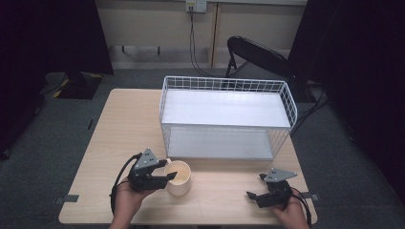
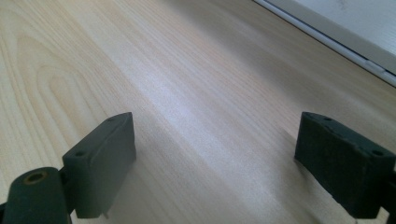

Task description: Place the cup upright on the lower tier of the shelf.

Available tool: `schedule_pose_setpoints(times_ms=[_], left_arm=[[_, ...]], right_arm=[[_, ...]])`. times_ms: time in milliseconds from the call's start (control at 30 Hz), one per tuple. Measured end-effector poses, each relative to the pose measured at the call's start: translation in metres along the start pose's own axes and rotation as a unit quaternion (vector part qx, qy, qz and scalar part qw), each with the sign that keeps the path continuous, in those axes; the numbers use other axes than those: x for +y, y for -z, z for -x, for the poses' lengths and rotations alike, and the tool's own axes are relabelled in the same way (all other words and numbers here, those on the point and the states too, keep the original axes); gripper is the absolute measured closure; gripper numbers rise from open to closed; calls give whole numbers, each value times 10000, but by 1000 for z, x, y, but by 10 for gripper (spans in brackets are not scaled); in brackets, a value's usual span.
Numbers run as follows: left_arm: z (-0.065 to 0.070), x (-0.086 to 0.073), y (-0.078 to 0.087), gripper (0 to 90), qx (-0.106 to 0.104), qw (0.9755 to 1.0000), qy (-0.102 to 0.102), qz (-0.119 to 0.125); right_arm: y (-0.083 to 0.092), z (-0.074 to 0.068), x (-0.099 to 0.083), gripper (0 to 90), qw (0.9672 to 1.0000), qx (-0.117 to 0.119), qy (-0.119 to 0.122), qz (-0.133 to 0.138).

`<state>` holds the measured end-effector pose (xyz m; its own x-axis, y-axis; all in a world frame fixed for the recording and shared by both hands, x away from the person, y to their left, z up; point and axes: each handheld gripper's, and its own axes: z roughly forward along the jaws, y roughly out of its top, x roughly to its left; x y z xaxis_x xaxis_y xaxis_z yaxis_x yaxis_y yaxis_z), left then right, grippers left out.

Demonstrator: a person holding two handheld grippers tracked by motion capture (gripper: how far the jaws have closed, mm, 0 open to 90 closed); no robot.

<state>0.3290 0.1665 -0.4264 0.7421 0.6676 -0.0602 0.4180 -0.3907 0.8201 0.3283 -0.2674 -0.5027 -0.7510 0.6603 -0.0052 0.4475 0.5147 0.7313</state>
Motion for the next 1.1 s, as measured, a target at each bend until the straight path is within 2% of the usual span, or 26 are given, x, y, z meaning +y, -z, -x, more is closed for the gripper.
schedule_pose_setpoints(times_ms=[233, 433, 533, 733, 900, 967, 1100], left_arm=[[1, -2, -6, 498, 136, 9997, 181, -49], [0, -6, -10, 609, 276, 9993, 253, -68], [-1, -7, -10, 646, 361, 9987, 366, -21], [-1, -7, -12, 713, 403, 9986, 338, -37], [-1, -8, -12, 741, 454, 9979, 463, -7], [0, -8, -13, 789, 506, 9974, 505, -19], [2, -8, -16, 802, 558, 9973, 460, -97]], right_arm=[[0, 0, 0, 117, 10000, 0, -4, 0], [0, 0, 0, 116, 10000, -3, -5, 2], [0, 0, 0, 117, 10000, -3, -5, 2], [0, 0, 0, 117, 10000, 0, -3, 2], [0, 0, 0, 117, 10000, 0, -6, 0], [0, 0, 0, 117, 10000, 1, -6, 0], [0, 0, 1, 117, 10000, 6, -5, -5]])
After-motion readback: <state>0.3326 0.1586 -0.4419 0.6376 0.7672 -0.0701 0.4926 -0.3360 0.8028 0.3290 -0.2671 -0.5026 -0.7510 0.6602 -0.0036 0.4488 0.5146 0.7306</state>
